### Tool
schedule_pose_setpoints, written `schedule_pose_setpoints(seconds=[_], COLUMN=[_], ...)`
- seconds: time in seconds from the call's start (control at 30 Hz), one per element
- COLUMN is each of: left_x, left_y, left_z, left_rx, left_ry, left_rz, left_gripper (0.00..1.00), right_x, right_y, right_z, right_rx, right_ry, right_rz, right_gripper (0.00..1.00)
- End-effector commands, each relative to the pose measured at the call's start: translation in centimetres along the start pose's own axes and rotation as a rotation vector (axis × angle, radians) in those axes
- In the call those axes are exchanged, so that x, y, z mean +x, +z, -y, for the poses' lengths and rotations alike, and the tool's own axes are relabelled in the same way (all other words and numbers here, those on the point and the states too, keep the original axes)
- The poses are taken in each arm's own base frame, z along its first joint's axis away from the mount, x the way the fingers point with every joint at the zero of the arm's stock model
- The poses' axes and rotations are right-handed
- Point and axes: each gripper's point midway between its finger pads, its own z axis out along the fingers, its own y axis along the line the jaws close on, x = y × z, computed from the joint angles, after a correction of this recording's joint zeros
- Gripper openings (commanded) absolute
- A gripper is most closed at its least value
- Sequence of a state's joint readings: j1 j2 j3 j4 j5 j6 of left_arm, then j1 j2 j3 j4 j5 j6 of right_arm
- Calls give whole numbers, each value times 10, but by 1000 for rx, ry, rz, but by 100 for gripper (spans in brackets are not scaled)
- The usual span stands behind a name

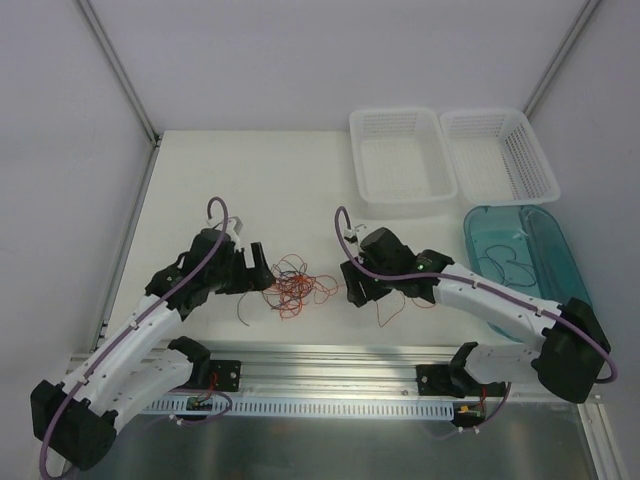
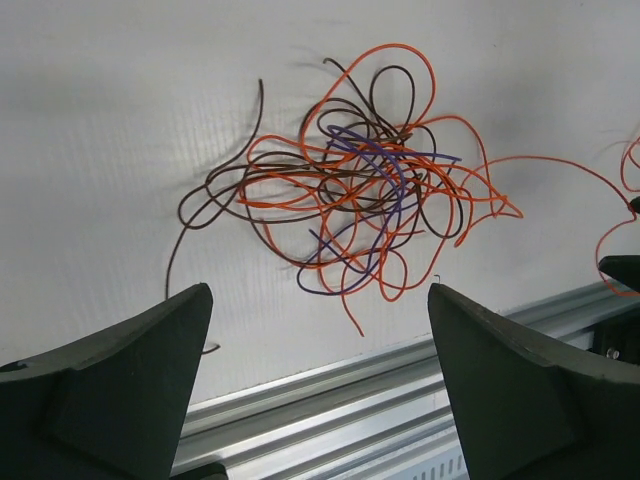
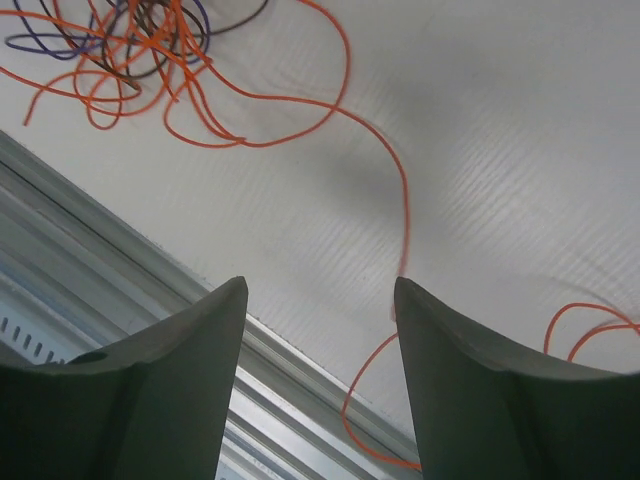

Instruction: Untangle the cables

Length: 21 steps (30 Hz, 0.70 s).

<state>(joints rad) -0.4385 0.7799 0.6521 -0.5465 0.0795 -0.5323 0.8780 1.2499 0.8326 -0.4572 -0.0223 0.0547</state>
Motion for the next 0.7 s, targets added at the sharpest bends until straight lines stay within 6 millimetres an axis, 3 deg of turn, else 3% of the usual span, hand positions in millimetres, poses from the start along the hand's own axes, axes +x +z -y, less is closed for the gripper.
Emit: schedule_pose_setpoints(seconds=[0.0,0.2,0.3,0.5,0.67], left_x=[2,11,14,23,30], left_y=[9,40,54,80,94], left_z=[29,49,51,42,28], left_rx=[87,38,17,-51,-105], left_ry=[13,43,37,26,21], left_rz=[-14,-47,-48,-79,-81], left_gripper=[90,89,87,79,66], right_x=[-36,-63,-70,-77,-70], right_y=[-21,-26,-19,20,57], right_z=[-8,-44,-50,-59,-58], right_rx=[-6,-190,-214,-246,-241], right_ry=[-49,-58,-48,-33,-16], right_rz=[116,233,250,229,166], right_gripper=[64,65,64,58,52])
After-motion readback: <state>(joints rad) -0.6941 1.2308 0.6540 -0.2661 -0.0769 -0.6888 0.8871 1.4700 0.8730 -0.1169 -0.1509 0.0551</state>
